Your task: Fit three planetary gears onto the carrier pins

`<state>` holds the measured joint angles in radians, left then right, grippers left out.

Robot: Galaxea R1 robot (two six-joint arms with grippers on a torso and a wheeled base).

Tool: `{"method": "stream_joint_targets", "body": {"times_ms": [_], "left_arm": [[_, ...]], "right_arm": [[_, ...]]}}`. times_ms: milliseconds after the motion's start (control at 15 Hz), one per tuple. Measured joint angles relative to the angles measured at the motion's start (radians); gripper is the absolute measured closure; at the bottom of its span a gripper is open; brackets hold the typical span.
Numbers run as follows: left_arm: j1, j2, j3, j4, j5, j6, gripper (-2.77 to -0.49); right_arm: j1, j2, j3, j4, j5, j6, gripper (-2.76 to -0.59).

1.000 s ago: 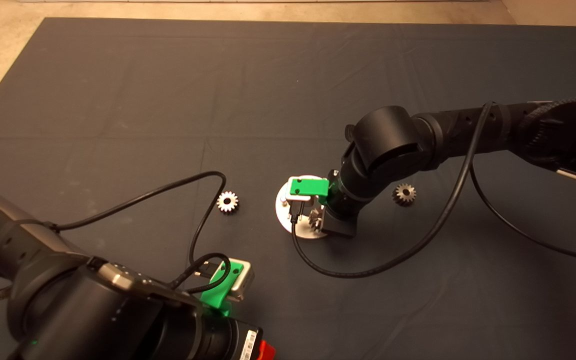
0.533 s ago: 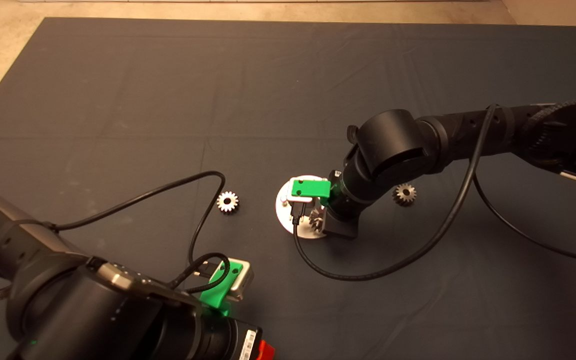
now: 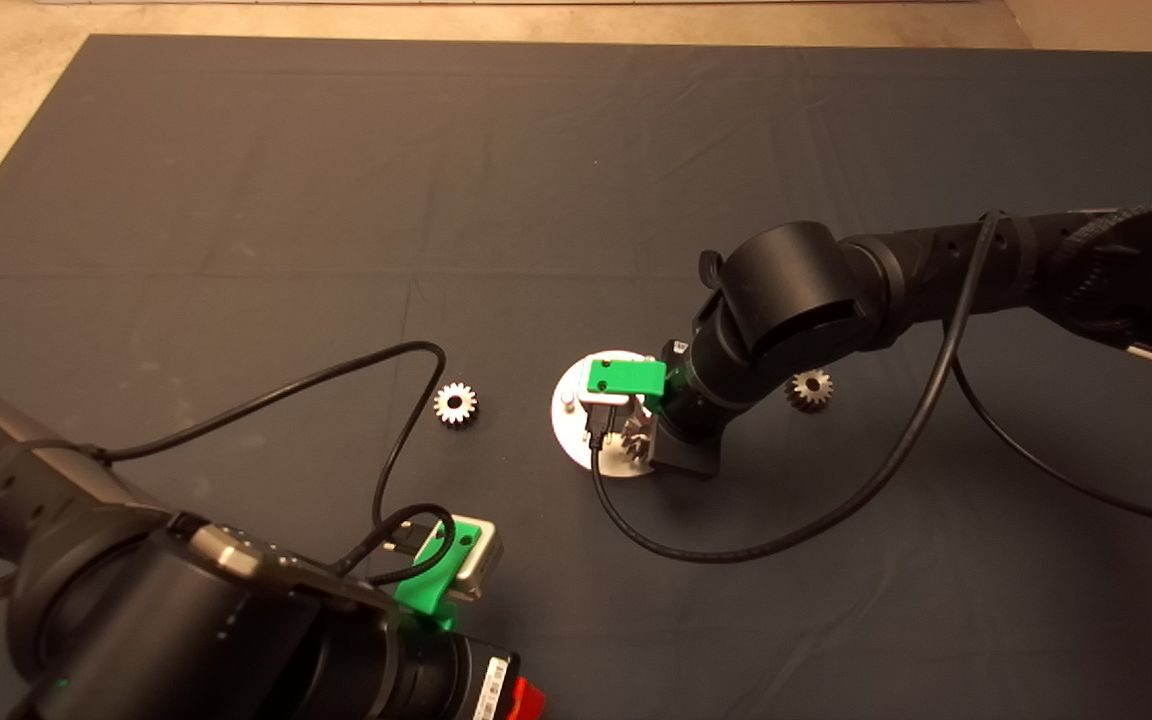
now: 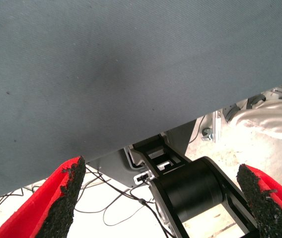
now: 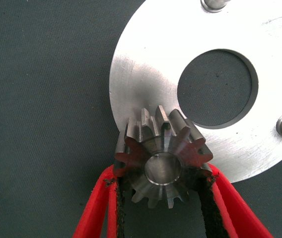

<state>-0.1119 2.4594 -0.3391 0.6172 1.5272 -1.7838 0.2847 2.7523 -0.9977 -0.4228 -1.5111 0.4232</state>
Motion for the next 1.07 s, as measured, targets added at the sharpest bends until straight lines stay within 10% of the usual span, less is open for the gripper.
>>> {"method": "stream_joint_targets", "body": {"times_ms": [1067], "left_arm": [[0.0,-0.003,0.0,0.0,0.0,0.0,-2.17]], "right_arm": [[-0.01,-0.013,0.035,-0.007,-0.013,0.0,-0.81]]}}
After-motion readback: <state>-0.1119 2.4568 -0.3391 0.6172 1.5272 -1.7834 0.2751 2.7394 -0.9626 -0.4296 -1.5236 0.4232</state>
